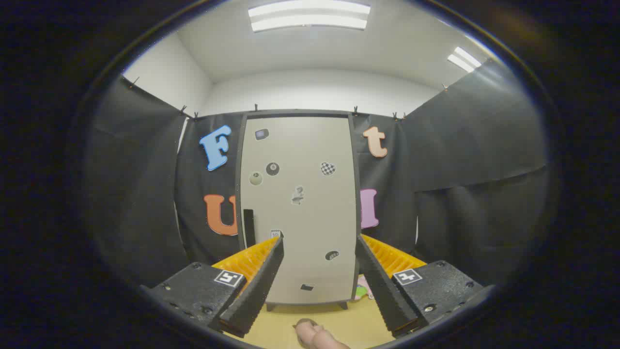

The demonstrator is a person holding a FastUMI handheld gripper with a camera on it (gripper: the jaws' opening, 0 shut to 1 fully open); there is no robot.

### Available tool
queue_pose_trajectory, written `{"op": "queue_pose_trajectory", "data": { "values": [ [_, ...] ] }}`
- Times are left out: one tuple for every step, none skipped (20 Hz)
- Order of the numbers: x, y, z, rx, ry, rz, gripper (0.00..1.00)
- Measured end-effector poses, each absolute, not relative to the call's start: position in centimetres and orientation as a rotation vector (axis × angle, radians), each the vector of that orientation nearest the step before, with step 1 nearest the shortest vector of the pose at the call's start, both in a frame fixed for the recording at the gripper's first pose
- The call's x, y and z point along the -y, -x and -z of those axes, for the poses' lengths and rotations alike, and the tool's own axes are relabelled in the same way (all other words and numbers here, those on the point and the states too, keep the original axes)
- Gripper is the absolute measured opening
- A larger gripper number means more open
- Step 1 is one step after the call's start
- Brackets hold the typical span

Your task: Open the shoe cabinet door, grab the shoes and put them into the shoe cabinet, then close the shoe cabinet door.

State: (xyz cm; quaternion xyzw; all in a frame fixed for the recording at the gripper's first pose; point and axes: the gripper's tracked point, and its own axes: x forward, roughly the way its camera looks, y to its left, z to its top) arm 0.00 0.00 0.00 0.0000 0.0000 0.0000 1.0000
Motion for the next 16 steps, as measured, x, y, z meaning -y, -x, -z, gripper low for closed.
{"op": "queue_pose_trajectory", "data": {
  "values": [
    [0.1,-0.1,0.3,-0.008,-0.005,-0.002,0.97],
    [0.1,-0.3,0.5,-0.013,-0.014,-0.008,0.97],
    [0.4,-0.5,0.7,-0.018,-0.021,-0.007,0.97],
    [0.7,-0.7,0.8,-0.023,-0.027,-0.006,0.98],
    [0.8,-0.9,1.0,-0.024,-0.032,-0.007,0.97],
    [0.9,-1.2,1.2,-0.029,-0.031,-0.006,0.97],
    [1.0,-1.3,1.4,-0.033,-0.031,-0.002,0.97],
    [1.1,-1.6,1.6,-0.037,-0.032,-0.001,0.98],
    [1.1,-1.8,1.8,-0.044,-0.033,-0.001,0.98],
    [1.1,-2.1,2.0,-0.047,-0.035,0.0,0.98],
    [1.1,-2.3,2.1,-0.047,-0.035,0.003,0.98],
    [1.2,-2.6,2.4,-0.048,-0.036,0.004,0.98],
    [1.2,-2.9,2.7,-0.05,-0.037,0.002,0.98],
    [1.1,-3.2,3.0,-0.054,-0.035,0.001,0.98],
    [0.9,-3.6,3.2,-0.056,-0.032,-0.003,0.98],
    [0.7,-4.3,3.3,-0.053,-0.028,-0.01,0.98]
  ]
}}
